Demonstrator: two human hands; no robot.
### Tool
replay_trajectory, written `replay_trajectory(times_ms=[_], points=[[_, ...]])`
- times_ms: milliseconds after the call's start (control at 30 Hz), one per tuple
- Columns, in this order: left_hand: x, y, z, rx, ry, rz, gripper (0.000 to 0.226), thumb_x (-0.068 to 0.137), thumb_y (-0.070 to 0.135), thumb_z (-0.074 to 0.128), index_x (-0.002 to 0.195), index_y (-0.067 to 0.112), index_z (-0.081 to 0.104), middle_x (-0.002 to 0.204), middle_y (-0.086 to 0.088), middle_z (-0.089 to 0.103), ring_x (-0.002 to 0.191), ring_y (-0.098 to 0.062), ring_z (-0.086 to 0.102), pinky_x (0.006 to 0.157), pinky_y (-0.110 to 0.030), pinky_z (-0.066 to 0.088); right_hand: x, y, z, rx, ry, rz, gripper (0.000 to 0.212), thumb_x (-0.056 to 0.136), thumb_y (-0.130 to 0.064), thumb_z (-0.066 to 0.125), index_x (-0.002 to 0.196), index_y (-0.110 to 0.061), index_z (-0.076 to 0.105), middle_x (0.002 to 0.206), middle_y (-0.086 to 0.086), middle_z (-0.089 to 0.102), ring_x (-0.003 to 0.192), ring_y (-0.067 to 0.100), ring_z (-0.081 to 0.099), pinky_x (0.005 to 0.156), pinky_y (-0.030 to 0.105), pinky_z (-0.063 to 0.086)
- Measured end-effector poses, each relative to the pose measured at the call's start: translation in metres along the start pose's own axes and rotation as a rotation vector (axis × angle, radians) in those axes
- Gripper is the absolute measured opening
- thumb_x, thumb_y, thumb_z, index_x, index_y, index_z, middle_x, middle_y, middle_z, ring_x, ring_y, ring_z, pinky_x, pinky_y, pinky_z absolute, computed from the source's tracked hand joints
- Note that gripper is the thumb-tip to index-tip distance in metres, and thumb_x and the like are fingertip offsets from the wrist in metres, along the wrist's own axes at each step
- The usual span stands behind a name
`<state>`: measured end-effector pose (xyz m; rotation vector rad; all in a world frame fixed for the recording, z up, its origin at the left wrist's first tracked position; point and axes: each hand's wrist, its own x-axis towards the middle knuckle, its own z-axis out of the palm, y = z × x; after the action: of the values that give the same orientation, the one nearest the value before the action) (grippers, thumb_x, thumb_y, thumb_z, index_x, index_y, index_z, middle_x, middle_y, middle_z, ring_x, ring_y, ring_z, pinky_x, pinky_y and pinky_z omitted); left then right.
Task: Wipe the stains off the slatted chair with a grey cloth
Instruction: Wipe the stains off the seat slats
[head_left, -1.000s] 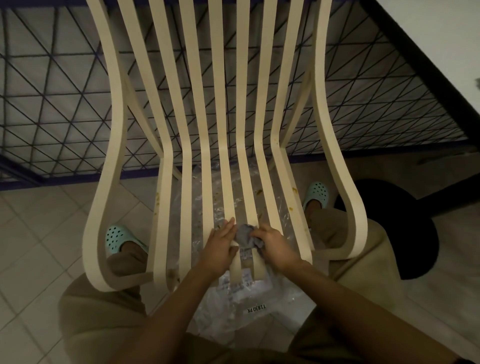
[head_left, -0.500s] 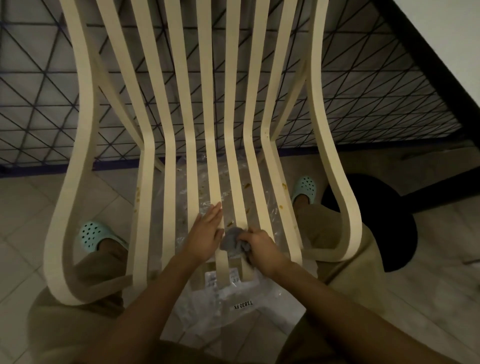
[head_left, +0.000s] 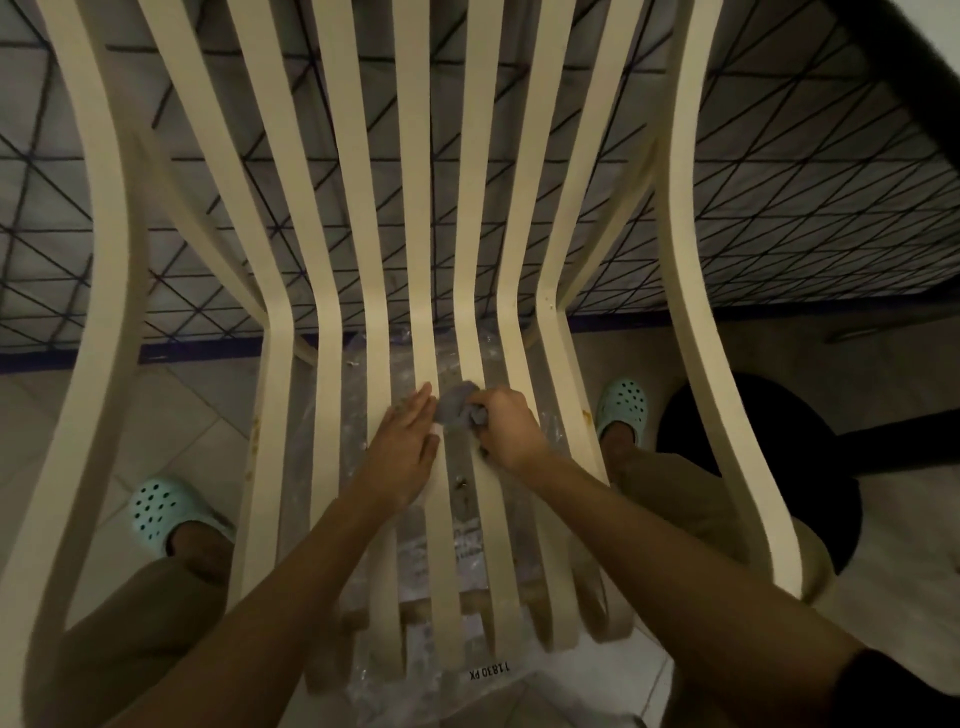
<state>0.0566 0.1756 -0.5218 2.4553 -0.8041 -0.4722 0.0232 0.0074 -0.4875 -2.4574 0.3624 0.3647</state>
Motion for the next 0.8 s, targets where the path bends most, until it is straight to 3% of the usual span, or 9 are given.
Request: replay_trajectory(times_ms=[100,200,333,400,500,800], points=[[0.011,0.005,0.009,0.017,0.026,0.001,0.056,0.104,0.026,0.031,0.154,0.012,0.011,0.162,0.001,0.0,0.149,-0.015,0.001,0.117,-0.025,-0.006,0.044,-0.003,-0.023,0.014,0.025,0.031,0.02,0.091,0.007,0.048,0.091,-0.006,0.064,0.081,0.003,0.053,0.072,0.018,0.055,0.059,0.017,0.04],[0.011,-0.005,0.018,0.065,0.061,-0.052,0.059,0.104,0.029,0.033,0.154,0.011,0.009,0.162,-0.001,-0.006,0.15,-0.016,-0.005,0.117,-0.027,-0.011,0.097,-0.017,-0.031,-0.015,0.019,0.007,0.02,0.088,0.01,0.052,0.096,-0.001,0.066,0.083,0.008,0.054,0.079,0.027,0.059,0.071,0.032,0.052],[0.011,-0.013,0.023,0.127,0.001,-0.034,0.063,0.1,0.038,0.025,0.154,0.011,0.008,0.162,-0.001,-0.008,0.149,-0.014,-0.01,0.118,-0.029,-0.011,0.139,-0.026,-0.04,0.035,0.034,0.068,0.03,0.087,0.01,0.048,0.109,0.001,0.066,0.099,0.015,0.063,0.092,0.027,0.061,0.077,0.023,0.046],[0.016,-0.012,0.022,0.11,-0.023,-0.027,0.062,0.102,0.036,0.03,0.154,0.011,0.007,0.161,-0.001,-0.01,0.148,-0.011,-0.012,0.119,-0.029,-0.01,0.145,-0.02,-0.039,0.065,0.046,0.103,0.029,0.09,0.006,0.047,0.114,0.001,0.063,0.112,0.019,0.063,0.105,0.033,0.06,0.084,0.03,0.047],[0.008,-0.011,0.023,0.126,-0.065,-0.035,0.063,0.102,0.039,0.028,0.154,0.013,0.003,0.16,0.0,-0.013,0.144,-0.007,-0.019,0.12,-0.03,-0.008,0.129,-0.011,-0.025,0.001,0.051,0.096,0.037,0.091,0.002,0.046,0.126,-0.003,0.057,0.123,0.021,0.057,0.113,0.037,0.054,0.094,0.038,0.044],[-0.027,0.0,0.023,0.061,-0.116,-0.115,0.062,0.104,0.033,0.028,0.154,0.015,-0.003,0.155,0.006,-0.023,0.145,-0.008,-0.019,0.118,-0.029,-0.011,0.009,0.01,0.017,0.143,0.024,0.095,0.038,0.09,0.007,0.044,0.125,-0.002,0.057,0.123,0.02,0.053,0.114,0.034,0.05,0.092,0.035,0.039]])
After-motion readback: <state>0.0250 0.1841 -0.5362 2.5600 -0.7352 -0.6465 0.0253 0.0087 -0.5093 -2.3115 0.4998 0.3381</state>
